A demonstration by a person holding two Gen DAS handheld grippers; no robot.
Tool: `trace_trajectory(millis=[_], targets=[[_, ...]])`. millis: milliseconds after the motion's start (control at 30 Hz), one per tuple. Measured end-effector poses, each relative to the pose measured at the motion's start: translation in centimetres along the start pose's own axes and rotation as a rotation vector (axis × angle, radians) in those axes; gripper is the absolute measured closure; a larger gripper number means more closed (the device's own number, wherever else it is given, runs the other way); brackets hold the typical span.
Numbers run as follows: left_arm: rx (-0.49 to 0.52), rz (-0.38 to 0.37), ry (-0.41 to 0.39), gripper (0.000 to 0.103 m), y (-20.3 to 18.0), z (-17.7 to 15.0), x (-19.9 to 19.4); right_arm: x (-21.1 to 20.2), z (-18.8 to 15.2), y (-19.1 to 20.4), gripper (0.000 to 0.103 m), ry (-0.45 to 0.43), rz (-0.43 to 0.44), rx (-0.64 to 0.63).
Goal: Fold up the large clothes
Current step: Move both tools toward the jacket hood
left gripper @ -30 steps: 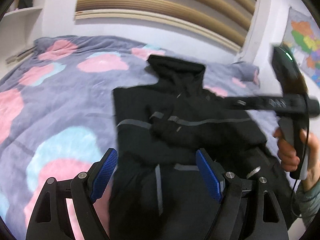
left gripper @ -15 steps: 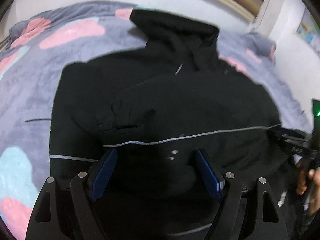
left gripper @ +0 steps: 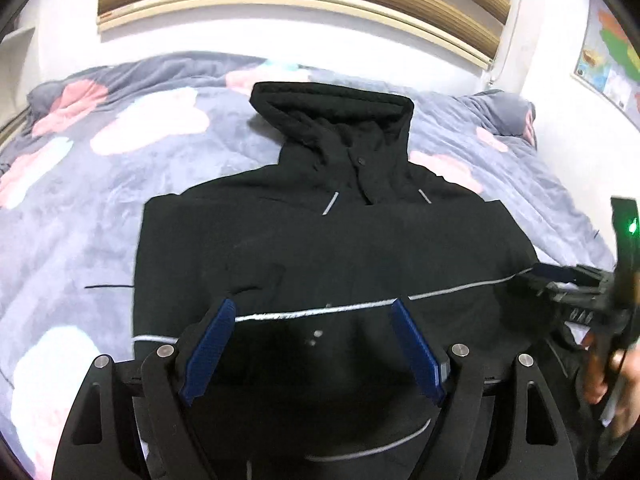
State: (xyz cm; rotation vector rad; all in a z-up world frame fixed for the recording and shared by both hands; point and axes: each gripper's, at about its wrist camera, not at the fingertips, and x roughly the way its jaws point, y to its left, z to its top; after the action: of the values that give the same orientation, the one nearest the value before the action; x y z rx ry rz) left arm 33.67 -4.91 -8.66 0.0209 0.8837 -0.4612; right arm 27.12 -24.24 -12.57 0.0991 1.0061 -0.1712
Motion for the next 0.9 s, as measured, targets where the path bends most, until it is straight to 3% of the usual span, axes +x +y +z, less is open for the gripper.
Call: trace_trajectory(millis=[67, 133, 200, 367, 667, 767, 900], targets=[[-0.023, 0.042, 0.076, 0.021, 0.9, -0.6, 2.7, 2.5, -0.9, 0.2, 0.037, 0.051, -0.023, -0.004], [-0.039, 0.113, 0.161, 0.02, 2.2, -2.2, 6.4, 3.3, -1.9, 0.0, 0.036, 0.018, -0.036, -0.022], [-0.062, 0.07, 0.127, 0.019, 3.0, -3.1, 7.2, 3.1, -2.3, 0.2, 0.036, 0.004, -0.059, -0.026], [-0.05, 0.087, 0.121, 0.019, 2.7, -2.9, 6.7, 3.0, -2.6, 0.7, 0.036, 0.002, -0.095, -0.043], [0.059, 0.111, 0.104, 0.019, -0.4, -5.5, -1.1, -1.0, -4.5, 1.4, 0.035, 0.083, -0.102, -0.022], [0.05, 0.089, 0.072, 0.019, -0.7, -6.2, -5.2, -4.0, -5.2, 1.1, 0.035, 0.083, -0.024, 0.045], [0.012, 0.052, 0.02, 0.019, -0.8, -6.1, -9.1, -7.3, -5.4, 2.4, 0.035, 0.046, -0.004, 0.019]])
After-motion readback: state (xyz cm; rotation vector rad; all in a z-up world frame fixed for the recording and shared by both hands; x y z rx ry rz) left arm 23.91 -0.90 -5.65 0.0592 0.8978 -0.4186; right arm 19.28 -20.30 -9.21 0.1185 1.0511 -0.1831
